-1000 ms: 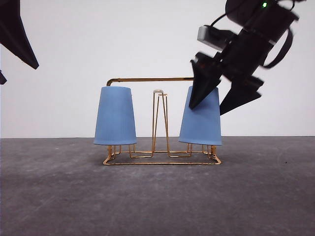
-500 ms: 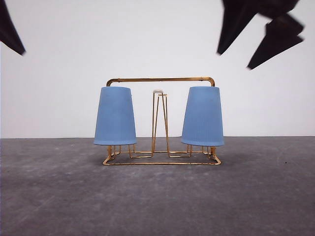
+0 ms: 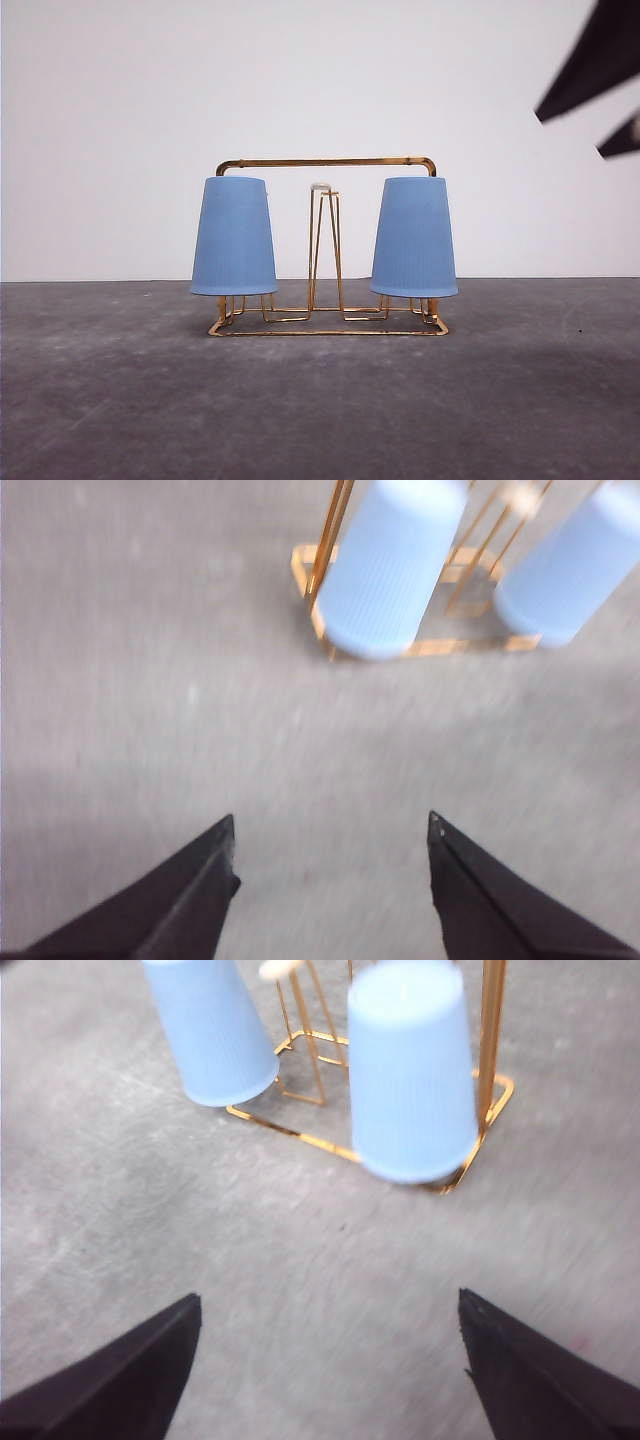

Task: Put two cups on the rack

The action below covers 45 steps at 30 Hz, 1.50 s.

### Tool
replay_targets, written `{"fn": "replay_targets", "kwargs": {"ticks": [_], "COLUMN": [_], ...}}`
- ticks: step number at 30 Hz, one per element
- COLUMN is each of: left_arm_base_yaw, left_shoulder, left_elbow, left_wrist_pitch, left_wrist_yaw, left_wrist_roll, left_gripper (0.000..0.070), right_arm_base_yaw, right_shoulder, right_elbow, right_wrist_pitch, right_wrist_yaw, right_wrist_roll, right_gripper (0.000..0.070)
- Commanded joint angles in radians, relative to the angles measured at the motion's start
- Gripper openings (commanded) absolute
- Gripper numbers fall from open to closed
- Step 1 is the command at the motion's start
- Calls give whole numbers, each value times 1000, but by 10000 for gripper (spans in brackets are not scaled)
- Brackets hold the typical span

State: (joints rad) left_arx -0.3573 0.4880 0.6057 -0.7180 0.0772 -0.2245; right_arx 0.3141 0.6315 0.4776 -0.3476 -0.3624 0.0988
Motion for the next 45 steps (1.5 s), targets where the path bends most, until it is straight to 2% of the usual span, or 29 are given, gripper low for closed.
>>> {"fn": "replay_targets", "kwargs": {"ticks": [1, 6, 7, 8, 9, 10, 16, 28, 31, 35, 38, 45], "left_arm_base_yaw": [-3, -3, -3, -3, -3, -3, -3, -1, 15, 96, 193, 344], "left_shoulder": [1, 0, -1, -1, -1, 1, 7, 5, -54, -201, -300, -483], "left_elbow": [-10, -12, -12, -12, -12, -12, -12, -14, -59, -221, -340, -518], "left_wrist_pitch": [12, 38, 48, 58, 69, 92, 178, 181, 230, 430, 525, 532], "left_wrist_yaw": [1, 32, 54, 74, 83, 82, 79, 79, 77, 53, 3, -52], "left_wrist_roll": [14, 3, -3, -8, -8, 1, 10, 13, 106, 139, 145, 138], "left_gripper": [352, 351, 286, 187, 29, 0, 0, 0, 0, 0, 0, 0], "right_arm_base_yaw": [5, 5, 5, 5, 5, 5, 5, 5, 5, 5, 5, 5], "right_shoulder": [-24, -61, -63, -64, -65, -65, -67, -67, -67, -67, -67, -67], "right_elbow": [-36, -60, -60, -60, -60, -60, -60, -60, -60, -60, -60, -60], "right_wrist_pitch": [31, 28, 29, 31, 36, 42, 71, 83, 83, 83, 84, 86], "right_wrist_yaw": [-1, -4, -4, -3, -3, -1, -3, -4, -4, -4, -4, -4], "right_wrist_roll": [75, 85, 85, 85, 85, 82, 77, 77, 77, 77, 77, 77], "right_gripper": [501, 496, 392, 246, 37, 15, 23, 23, 23, 23, 23, 23]}}
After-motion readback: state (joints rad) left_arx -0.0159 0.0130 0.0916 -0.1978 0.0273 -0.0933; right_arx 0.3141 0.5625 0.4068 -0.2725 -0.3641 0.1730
